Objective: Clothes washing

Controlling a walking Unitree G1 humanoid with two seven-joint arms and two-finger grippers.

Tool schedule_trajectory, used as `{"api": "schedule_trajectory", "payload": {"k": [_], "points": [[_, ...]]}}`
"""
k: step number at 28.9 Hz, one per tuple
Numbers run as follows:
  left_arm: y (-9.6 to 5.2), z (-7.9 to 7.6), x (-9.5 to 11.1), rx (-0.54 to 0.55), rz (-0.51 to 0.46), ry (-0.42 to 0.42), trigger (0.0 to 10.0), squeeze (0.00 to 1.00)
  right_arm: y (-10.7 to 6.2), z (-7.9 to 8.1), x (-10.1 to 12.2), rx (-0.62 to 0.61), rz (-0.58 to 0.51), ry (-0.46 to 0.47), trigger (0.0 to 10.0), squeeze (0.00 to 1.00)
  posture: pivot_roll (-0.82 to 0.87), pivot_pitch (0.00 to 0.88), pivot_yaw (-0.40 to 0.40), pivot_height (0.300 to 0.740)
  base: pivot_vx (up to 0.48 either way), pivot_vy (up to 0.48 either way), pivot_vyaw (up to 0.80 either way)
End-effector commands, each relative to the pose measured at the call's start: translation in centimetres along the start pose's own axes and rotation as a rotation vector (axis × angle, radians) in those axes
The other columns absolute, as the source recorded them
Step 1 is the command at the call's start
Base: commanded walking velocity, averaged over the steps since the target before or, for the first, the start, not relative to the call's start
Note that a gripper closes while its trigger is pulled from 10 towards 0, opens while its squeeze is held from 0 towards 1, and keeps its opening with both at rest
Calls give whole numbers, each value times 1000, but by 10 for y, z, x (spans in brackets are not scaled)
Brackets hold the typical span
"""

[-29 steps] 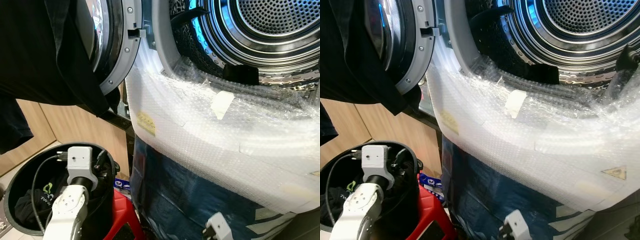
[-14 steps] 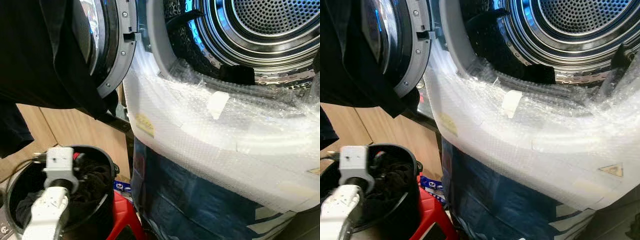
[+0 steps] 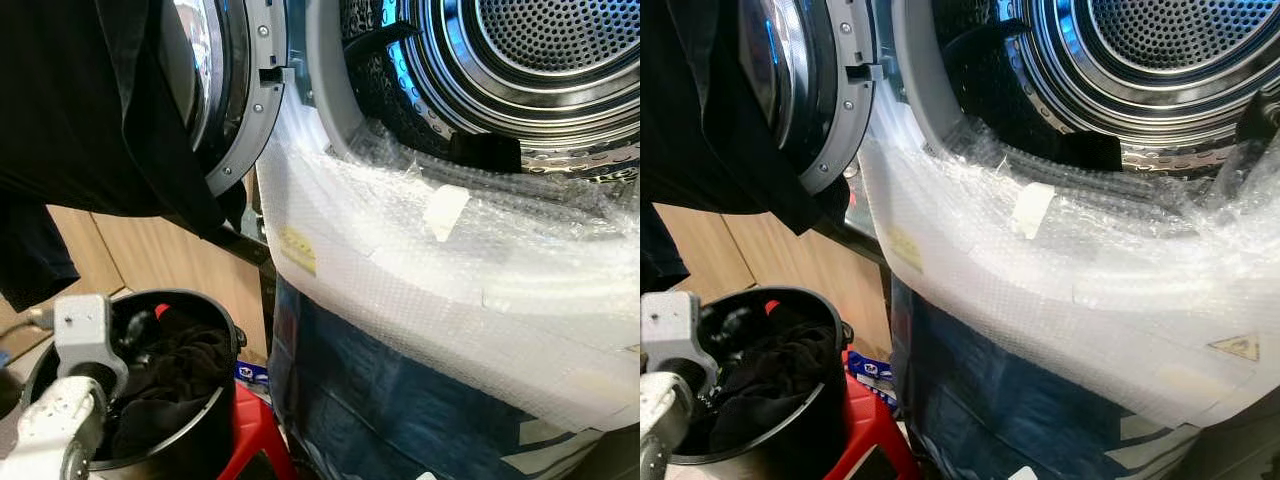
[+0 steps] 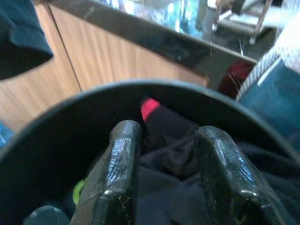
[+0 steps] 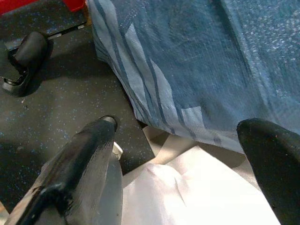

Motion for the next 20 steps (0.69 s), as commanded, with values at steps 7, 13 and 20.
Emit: {"api": "schedule_trajectory", "payload": {"k": [7,13,20], "points": [[-18,3,-8,-138,156,242,10000,1000,-1,12,-14,20,38,-8,10000,0,288,29,49,740,0,0,0],[-26,23,-18,-176,276,321,10000,1000,-2,18,-15,32,40,-9,10000,0,287,33,60,740,0,0,0],[-28,38,-29,-136,363,292,10000,1000,-1,15,-10,16,31,11,10000,0,282,38,64,740,0,0,0]]}}
Point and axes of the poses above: a point about 5 cm out from each wrist's last joint towards the gripper, its own y axis pointing out of the wrist towards the gripper, its own x axis along the axis of the wrist's last joint, z = x × y, the point moved 6 cm from there along y, pointing out of the wrist towards the gripper, and after that the axes turned 7 degrees about -y, right-handed, at the moved point
